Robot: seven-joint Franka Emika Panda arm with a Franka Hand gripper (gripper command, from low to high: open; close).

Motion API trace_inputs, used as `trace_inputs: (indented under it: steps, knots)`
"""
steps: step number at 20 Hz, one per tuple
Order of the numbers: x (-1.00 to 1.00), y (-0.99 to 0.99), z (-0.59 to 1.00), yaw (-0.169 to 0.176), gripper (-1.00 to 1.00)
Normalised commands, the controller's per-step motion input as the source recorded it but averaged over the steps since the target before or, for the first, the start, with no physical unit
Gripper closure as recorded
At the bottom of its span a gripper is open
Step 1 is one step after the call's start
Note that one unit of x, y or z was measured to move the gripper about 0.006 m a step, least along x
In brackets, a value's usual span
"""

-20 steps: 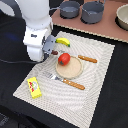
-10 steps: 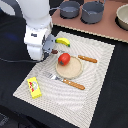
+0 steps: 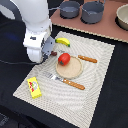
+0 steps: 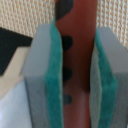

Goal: Interact with the objects in diverse but meaningful ways.

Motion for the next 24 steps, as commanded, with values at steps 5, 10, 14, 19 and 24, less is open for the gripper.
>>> trace_inputs:
  steps: [5,10,14,19,24]
  knots:
    - [-0.09,0.1,-0.11,0.001,-1.0]
    - [-0.11,0.13,-0.05,0.0,-1.0]
    - [-0.06,0.28,0.18,-0.01,-1.0]
    - [0.18,0.47,0.61,-0.079,-1.0]
    - [0.08,0.41,0.44,-0.084,-1.0]
